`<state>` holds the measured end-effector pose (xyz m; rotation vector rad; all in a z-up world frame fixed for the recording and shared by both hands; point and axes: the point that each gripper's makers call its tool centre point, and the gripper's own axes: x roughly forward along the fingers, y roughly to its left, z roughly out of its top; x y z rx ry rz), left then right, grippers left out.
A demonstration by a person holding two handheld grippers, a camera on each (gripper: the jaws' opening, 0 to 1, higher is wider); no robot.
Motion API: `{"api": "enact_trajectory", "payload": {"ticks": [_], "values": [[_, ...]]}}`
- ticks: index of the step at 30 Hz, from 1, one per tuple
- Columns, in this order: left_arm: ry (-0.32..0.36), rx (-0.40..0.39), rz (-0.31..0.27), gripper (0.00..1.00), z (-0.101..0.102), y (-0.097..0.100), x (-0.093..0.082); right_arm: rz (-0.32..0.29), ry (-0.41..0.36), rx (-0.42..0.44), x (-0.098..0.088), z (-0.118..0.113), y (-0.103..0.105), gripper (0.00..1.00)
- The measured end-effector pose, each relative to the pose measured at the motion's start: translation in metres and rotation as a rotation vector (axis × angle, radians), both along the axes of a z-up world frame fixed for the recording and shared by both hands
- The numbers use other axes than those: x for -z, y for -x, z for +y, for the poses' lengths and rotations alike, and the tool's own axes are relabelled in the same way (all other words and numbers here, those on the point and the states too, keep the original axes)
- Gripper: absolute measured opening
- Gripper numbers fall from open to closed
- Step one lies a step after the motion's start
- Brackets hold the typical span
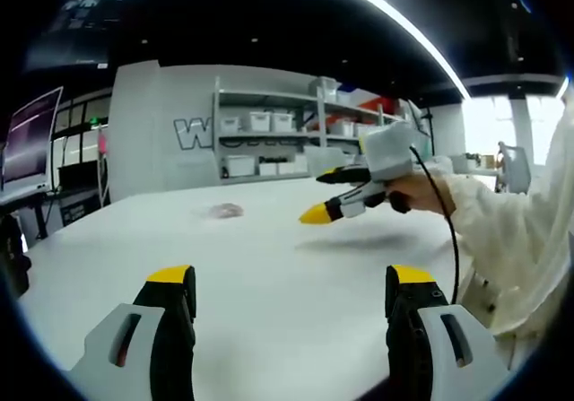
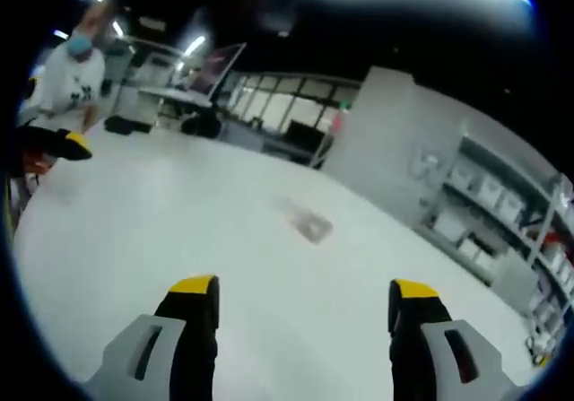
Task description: Open the resealable bag by pulling the two sides of the seal apart until the entire bag opening is separated and visibly accessible.
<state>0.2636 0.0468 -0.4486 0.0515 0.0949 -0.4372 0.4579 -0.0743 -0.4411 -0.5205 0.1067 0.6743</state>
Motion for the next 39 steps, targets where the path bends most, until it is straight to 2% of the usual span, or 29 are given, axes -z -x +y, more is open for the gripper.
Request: {"api": "enact_trajectory", "payload": {"ticks": [17,28,39], "values": [[0.011,-0.017,-0.008,0.86,0.007,0.002,-0.002,0.010,-0.012,-0.005,0.001,0.029,-0.017,0.75],[0.022,-0.037,-0.007,0.86,0.015,0.003,-0.001,0.016,-0.004,-0.013,0.008,0.050,-0.030,0.74],[0.034,-0.049,-0.001,0.86,0.021,0.002,0.002,-0.005,-0.041,0.002,0.004,0.067,-0.043,0.71]]}}
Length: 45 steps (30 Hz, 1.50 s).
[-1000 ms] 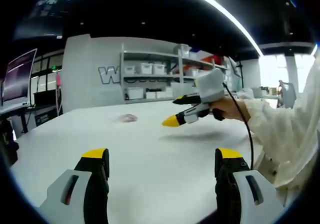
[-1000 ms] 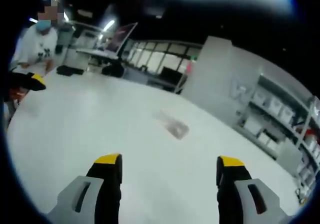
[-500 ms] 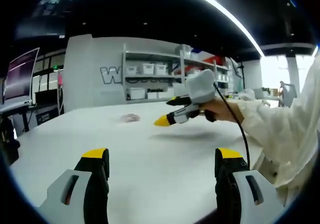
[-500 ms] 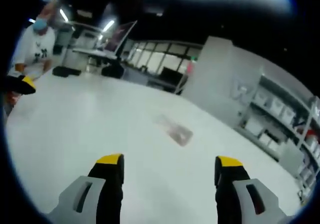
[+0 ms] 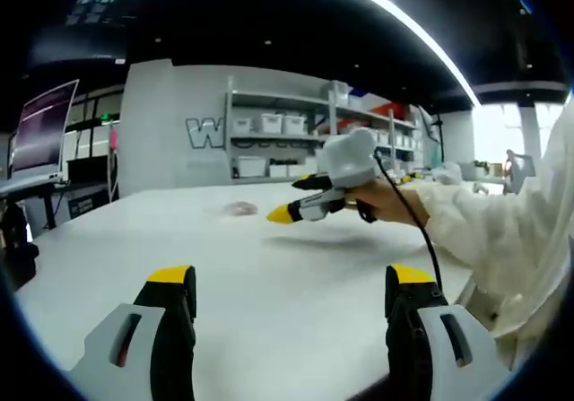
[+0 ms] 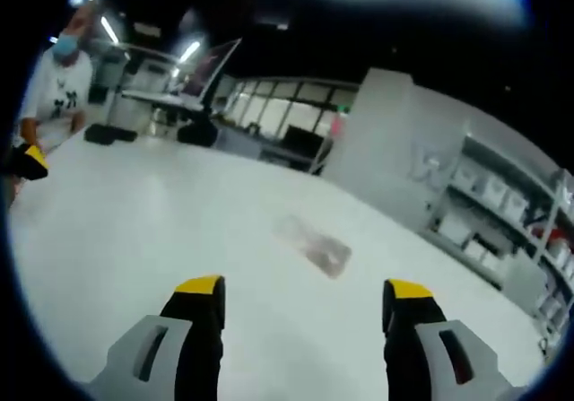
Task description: Open the resealable bag by pulling the two sides of the seal apart until the entire bag opening is separated and visibly accessible.
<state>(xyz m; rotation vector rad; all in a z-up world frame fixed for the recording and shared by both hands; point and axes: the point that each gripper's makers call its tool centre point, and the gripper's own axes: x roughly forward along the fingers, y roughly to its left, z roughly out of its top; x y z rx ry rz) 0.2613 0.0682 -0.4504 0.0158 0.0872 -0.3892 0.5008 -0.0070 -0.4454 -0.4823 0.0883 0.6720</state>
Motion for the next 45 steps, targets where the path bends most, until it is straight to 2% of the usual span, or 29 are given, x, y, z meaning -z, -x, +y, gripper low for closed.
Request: {"api": "enact_trajectory", "payload": {"ticks": [15,23,31,37,45], "values": [[0.015,-0.019,0.005,0.86,0.008,0.001,0.003,-0.014,0.031,-0.002,0.003,0.021,-0.009,0.69],[0.019,-0.022,0.004,0.86,0.009,0.002,0.004,-0.002,0.024,0.003,0.005,0.025,-0.013,0.69],[0.017,-0.023,0.000,0.86,0.010,0.002,0.001,0.026,-0.001,0.016,0.008,0.035,-0.028,0.67],[0.015,-0.031,-0.002,0.86,0.014,0.001,0.000,0.029,-0.020,0.014,0.010,0.041,-0.030,0.67],[0.016,-0.034,-0.003,0.86,0.016,0.001,0.000,0.022,0.006,0.017,0.013,0.048,-0.034,0.65]]}}
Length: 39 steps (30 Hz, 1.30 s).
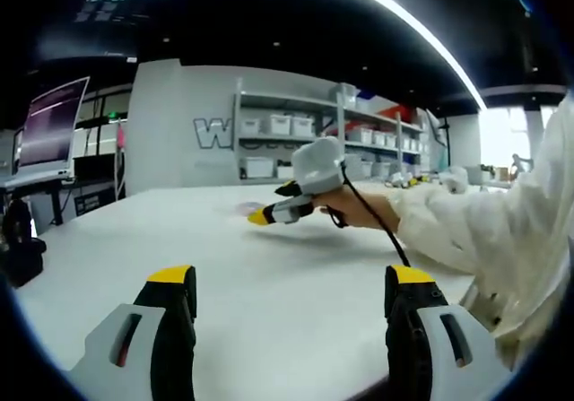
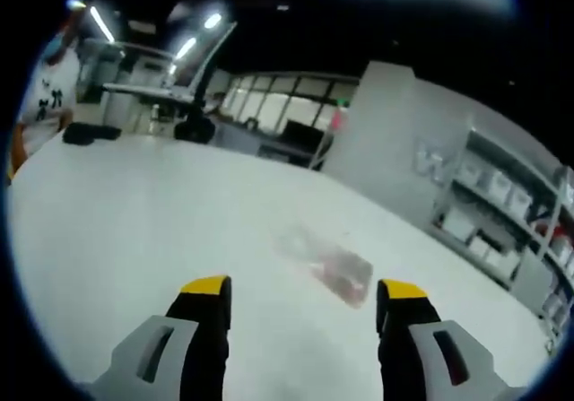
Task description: Open the resealable bag by pulling the two sides of the seal apart until the entire bag opening is separated and visibly accessible.
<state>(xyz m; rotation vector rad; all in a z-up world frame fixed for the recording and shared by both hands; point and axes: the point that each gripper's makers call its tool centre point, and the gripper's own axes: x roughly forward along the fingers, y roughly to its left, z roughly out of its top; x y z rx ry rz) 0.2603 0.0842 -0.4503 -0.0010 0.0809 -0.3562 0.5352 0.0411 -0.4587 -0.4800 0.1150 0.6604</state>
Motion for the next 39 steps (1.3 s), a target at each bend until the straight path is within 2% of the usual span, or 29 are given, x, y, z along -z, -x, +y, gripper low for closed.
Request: {"api": "enact_trajectory", "payload": {"ticks": [9,27,39], "values": [[0.005,-0.003,0.000,0.86,0.002,-0.001,0.001,-0.004,-0.014,0.013,0.003,0.007,-0.010,0.60],[0.014,-0.028,-0.003,0.86,0.012,-0.002,0.002,-0.002,-0.033,0.012,0.008,0.029,-0.025,0.56],[0.026,-0.036,-0.007,0.86,0.017,-0.002,0.004,-0.005,-0.055,0.006,0.011,0.045,-0.033,0.57]]}}
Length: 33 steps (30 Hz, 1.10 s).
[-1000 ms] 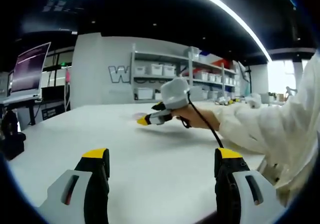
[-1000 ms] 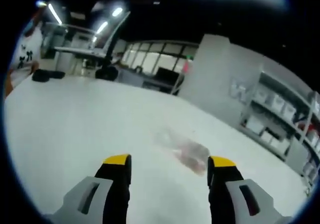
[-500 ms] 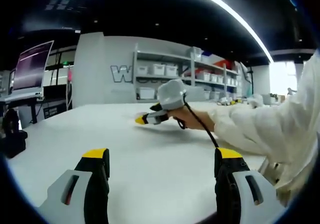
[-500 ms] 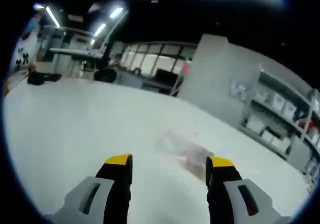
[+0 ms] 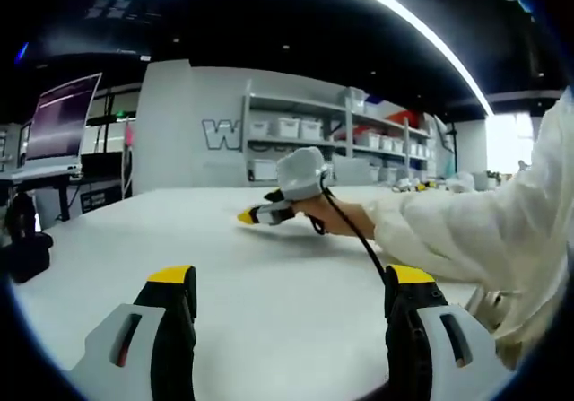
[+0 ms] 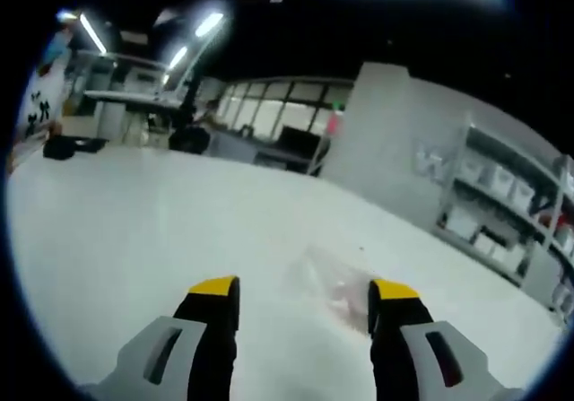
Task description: Open the resealable bag by pulling the two sides of the seal apart until the entire bag opening is separated and visibly accessible.
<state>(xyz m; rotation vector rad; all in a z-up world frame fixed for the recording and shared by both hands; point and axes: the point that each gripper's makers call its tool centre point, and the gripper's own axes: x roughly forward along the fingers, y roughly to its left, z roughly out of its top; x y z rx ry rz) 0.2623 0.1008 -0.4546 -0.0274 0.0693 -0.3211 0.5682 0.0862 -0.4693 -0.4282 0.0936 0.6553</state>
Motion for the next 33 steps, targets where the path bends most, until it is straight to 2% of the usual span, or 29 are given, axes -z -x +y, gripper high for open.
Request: {"api": "enact_trajectory", "payload": {"ticks": [13,26,30,33], "values": [[0.012,-0.016,-0.003,0.86,0.007,0.000,0.000,0.017,-0.033,0.024,0.004,0.003,-0.014,0.53],[0.027,-0.013,-0.004,0.85,0.009,0.000,-0.002,0.008,-0.015,0.020,0.003,0.012,-0.020,0.50],[0.030,-0.006,-0.006,0.85,0.008,0.000,-0.003,0.001,-0.022,0.025,0.002,0.014,-0.022,0.44],[0.031,-0.005,-0.008,0.85,0.008,0.001,-0.004,0.003,-0.029,0.029,0.002,0.015,-0.025,0.44]]}}
